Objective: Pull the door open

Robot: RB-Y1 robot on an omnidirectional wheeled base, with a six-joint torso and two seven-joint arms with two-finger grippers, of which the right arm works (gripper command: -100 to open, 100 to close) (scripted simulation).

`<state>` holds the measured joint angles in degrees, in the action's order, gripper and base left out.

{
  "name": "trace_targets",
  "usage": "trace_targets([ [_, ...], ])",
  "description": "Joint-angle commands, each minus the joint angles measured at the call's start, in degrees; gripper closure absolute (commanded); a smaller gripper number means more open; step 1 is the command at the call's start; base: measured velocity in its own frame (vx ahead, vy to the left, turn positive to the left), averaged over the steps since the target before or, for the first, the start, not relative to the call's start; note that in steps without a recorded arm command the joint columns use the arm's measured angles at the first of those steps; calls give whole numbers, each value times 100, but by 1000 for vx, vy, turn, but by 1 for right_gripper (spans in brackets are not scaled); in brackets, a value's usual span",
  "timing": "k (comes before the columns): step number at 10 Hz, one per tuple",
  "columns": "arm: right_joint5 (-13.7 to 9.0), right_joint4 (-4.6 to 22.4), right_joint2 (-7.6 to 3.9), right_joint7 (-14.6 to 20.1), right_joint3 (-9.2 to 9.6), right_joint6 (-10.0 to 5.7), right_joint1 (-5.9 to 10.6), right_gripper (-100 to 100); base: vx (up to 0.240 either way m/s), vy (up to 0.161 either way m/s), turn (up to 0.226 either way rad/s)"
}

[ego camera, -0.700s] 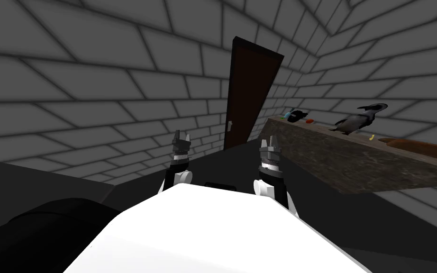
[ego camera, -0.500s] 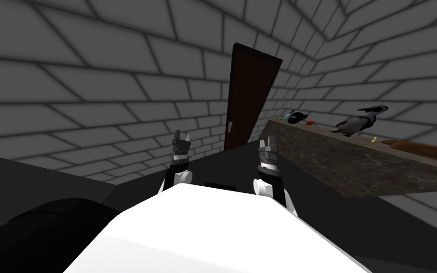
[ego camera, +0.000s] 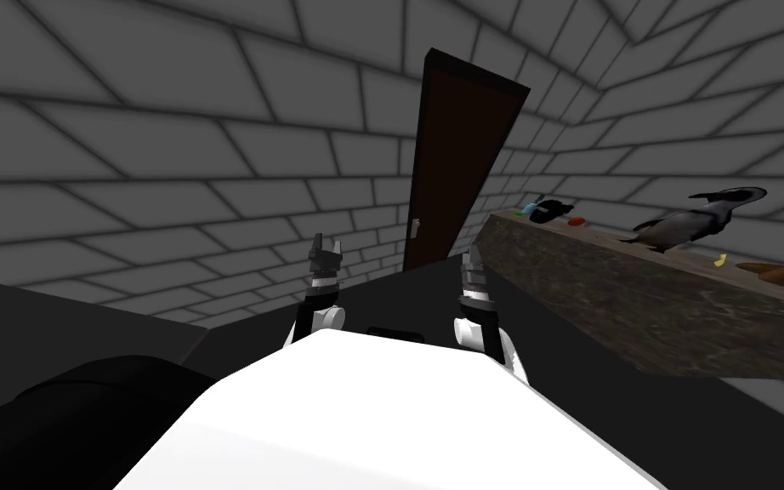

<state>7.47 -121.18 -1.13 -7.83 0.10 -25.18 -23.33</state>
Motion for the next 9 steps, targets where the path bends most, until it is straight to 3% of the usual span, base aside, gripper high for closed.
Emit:
trace_targets([
  [1,133,166,-41,-109,-45,-15,84,-100,91,-30,68],
  [9,822,1226,-228,-643,-355,-115,683,-100,89,-33,61],
])
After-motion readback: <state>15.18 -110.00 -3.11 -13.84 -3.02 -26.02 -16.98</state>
